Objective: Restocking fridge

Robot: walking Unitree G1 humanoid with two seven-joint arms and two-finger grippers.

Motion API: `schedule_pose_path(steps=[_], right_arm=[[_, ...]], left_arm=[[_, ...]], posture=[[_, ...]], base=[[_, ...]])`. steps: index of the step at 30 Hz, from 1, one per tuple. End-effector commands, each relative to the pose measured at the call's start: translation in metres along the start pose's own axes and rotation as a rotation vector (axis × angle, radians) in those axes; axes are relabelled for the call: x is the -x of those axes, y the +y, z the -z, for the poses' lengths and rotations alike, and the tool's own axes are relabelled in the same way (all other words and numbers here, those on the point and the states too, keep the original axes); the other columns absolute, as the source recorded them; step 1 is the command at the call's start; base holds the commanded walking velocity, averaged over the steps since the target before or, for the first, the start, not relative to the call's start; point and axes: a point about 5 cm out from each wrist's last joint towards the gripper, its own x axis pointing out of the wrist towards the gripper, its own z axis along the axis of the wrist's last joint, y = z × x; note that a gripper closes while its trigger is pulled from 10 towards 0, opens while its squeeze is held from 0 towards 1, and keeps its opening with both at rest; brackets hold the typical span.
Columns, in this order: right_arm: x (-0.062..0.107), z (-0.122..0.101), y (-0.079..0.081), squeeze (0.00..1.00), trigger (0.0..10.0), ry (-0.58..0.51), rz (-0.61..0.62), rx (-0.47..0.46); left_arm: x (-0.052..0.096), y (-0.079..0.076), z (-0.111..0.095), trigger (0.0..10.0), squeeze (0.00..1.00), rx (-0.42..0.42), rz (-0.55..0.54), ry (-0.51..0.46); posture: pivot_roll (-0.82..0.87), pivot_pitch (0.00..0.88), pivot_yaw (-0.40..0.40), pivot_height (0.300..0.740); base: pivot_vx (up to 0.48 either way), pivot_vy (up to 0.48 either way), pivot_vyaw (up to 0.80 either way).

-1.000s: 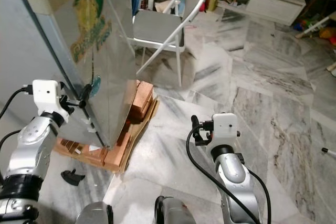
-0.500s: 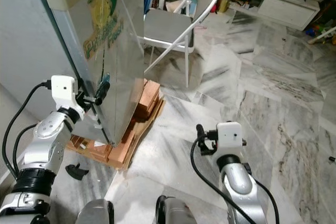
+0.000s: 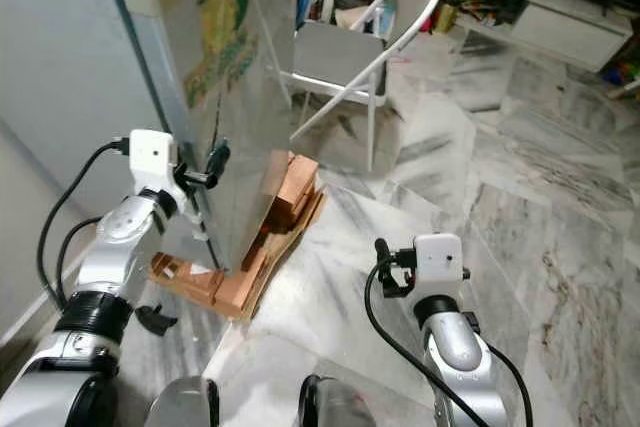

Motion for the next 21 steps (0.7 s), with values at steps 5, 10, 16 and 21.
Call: schedule_pose_path(steps=[5,10,16,21], right_arm=[[0.015,0.016,-0.005,0.0,10.0,0.078,-0.017,0.028],[0.014,0.014,-0.003,0.0,10.0,0.05,-0.015,0.028],[0.014,0.014,-0.001,0.0,10.0,0.024,-0.044,0.036],[0.013,0.012,0.0,0.0,10.0,-0.002,-0.065,0.056]], left_arm=[[-0.001,-0.143,-0.047,10.0,0.0,-0.087,0.592,-0.204],[-0.014,-0.126,-0.049,10.0,0.0,-0.054,0.479,-0.204],[-0.006,-0.057,-0.027,10.0,0.0,-0.108,0.274,-0.124],[0.017,-0.019,-0.01,10.0,0.0,-0.095,0.196,-0.057]], posture=[[0.04,0.107,-0.107,0.74],[0.03,0.103,-0.103,0.74],[0.06,0.103,-0.109,0.74],[0.07,0.103,-0.106,0.74]], base=[[0.0,0.0,0.0],[0.0,0.0,0.0],[0.0,0.0,0.0],[0.0,0.0,0.0]])
